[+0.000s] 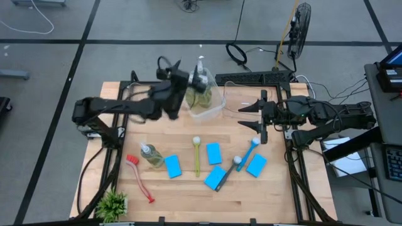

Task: Pick & Place Kitchen Sink Supplies
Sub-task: Put the liquid dishwashing soap into the middle transparent bin

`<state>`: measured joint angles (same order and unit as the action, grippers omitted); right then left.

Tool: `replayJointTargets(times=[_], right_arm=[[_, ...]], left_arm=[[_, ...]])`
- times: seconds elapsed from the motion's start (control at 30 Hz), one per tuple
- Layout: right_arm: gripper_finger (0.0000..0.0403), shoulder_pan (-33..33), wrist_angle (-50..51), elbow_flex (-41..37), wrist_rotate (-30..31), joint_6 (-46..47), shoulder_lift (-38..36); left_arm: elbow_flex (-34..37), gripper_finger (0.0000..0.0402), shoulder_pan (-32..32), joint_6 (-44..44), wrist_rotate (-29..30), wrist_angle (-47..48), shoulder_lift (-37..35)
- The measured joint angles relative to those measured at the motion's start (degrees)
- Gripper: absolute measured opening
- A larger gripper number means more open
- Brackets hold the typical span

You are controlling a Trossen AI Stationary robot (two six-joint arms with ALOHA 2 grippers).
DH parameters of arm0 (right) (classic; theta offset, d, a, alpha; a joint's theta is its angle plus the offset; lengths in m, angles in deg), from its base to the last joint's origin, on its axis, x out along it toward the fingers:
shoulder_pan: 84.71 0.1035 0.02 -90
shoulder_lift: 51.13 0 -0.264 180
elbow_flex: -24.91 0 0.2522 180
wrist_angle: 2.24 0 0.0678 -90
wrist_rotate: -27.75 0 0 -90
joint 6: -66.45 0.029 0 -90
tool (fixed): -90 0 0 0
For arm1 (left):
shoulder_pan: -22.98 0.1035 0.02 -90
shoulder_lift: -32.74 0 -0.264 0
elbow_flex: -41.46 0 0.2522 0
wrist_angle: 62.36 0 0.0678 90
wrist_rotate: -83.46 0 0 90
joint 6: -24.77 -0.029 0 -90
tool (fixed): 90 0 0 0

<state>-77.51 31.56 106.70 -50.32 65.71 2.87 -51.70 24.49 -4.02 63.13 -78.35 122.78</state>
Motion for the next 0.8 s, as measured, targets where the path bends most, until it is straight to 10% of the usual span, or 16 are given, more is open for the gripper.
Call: replayJointTargets(times=[0.3,0.8], right_arm=[[0.0192,0.00,0.01,0.00,-0.18,0.00,0.00],[0.0192,0.00,0.07,0.00,-0.25,0.44,0.00]], left_arm=[[0.00,0.0313,-21.32,-3.55,19.57,-0.08,-3.62],[0.07,0.0309,-41.36,18.55,20.26,11.63,-1.68]])
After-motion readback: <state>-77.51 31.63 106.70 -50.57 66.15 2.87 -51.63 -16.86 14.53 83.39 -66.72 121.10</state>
